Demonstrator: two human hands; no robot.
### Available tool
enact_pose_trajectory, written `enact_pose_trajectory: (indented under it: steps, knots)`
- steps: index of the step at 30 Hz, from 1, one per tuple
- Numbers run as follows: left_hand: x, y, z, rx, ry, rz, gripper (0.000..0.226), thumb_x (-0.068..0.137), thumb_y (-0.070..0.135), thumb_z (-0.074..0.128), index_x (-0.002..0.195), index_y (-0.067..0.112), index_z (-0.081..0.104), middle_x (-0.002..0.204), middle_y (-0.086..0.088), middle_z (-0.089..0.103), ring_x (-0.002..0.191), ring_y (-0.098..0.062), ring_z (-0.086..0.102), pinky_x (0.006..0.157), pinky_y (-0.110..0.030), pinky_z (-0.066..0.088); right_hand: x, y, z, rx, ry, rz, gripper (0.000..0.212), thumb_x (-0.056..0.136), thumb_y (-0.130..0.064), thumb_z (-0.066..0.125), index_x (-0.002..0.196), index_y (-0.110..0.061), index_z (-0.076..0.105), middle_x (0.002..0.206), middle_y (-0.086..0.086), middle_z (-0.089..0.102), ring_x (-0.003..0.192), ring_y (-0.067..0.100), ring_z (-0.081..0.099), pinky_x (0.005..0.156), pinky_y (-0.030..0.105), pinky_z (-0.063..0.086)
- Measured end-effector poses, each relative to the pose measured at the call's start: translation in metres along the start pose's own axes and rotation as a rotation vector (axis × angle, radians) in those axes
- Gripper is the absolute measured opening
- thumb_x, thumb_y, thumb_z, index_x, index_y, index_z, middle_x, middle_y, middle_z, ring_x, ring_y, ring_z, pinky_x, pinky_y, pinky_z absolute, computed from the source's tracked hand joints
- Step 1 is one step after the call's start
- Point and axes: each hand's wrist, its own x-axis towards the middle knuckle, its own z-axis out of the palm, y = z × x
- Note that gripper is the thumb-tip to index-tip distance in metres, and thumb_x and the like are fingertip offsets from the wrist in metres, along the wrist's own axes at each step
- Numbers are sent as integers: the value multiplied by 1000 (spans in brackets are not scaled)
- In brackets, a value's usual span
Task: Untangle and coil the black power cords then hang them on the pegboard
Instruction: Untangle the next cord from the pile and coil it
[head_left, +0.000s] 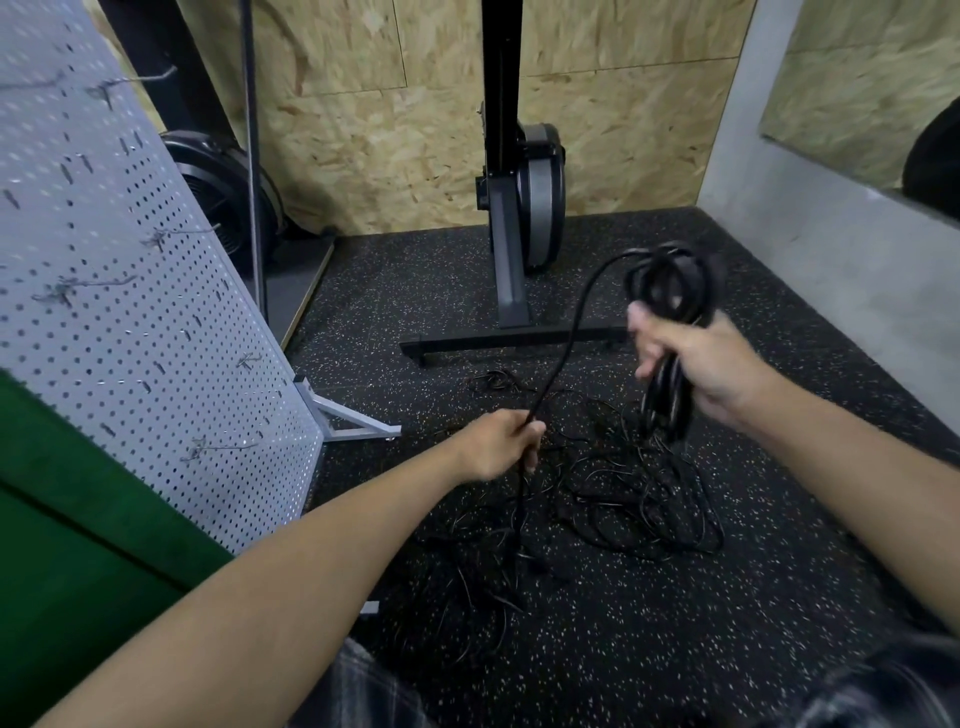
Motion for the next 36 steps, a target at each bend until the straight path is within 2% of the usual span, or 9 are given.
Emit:
enact_pose_trajectory:
  steps: [3,9,12,15,20,25,28,32,36]
  knots:
    - [4,-4,-1,-36,56,-10,35,114,34,36,90,14,52,84,-12,76,64,-4,68,57,-19,40,5,-7,-18,200,210,-53,15,100,-23,68,87,-16,63,58,-8,48,54,8,49,62,23,51]
    - [8,11,6,11,48,42,37,113,38,38,92,12,50,72,-1,54,61,-22,63,68,-39,55,0,16,-10,-30,135,62,26,96,-30,73,100,-5,69,61,-5,54,57,12,55,72,36,54]
    - [3,34,14,145,46,142,35,114,38,37,101,11,56,84,-6,64,75,-25,60,71,-36,45,-2,22,8,-117,126,101,29,85,-38,83,86,-14,68,65,-5,60,61,13,60,73,37,56]
    - [0,45,24,203,-7,216,33,114,38,37,116,12,59,94,-17,71,83,-33,66,79,-42,53,0,28,21,-69,134,181,34,73,-37,94,88,-16,71,66,-4,67,71,20,68,76,46,61]
    - [-1,47,22,264,-68,205,45,113,41,36,142,11,53,117,-23,70,107,-39,65,95,-39,49,5,32,18,-100,174,214,24,78,-28,90,93,-14,78,66,-7,69,68,16,65,76,39,55]
    - [-2,52,21,208,-99,215,42,113,41,36,141,17,57,123,-10,73,114,-28,65,103,-35,48,6,29,14,-29,189,182,28,83,-28,87,108,-19,77,105,1,79,106,22,72,98,43,56]
    - [-8,52,25,210,-159,206,36,114,39,37,128,16,61,96,-5,69,99,-26,61,93,-33,46,0,23,14,29,125,152,23,93,-22,77,112,-9,76,109,6,79,107,24,75,97,46,58]
    - [-10,49,30,210,-192,178,30,113,40,37,102,19,55,80,-4,59,79,-22,56,79,-33,40,-2,18,13,227,123,191,19,97,-17,71,107,-1,72,93,10,77,92,27,77,89,45,63]
    - [-7,42,36,239,-205,163,31,112,39,41,96,16,54,83,-11,66,74,-23,60,76,-37,50,3,15,11,194,223,162,15,91,-23,81,94,-13,71,69,-3,63,63,14,62,70,36,61]
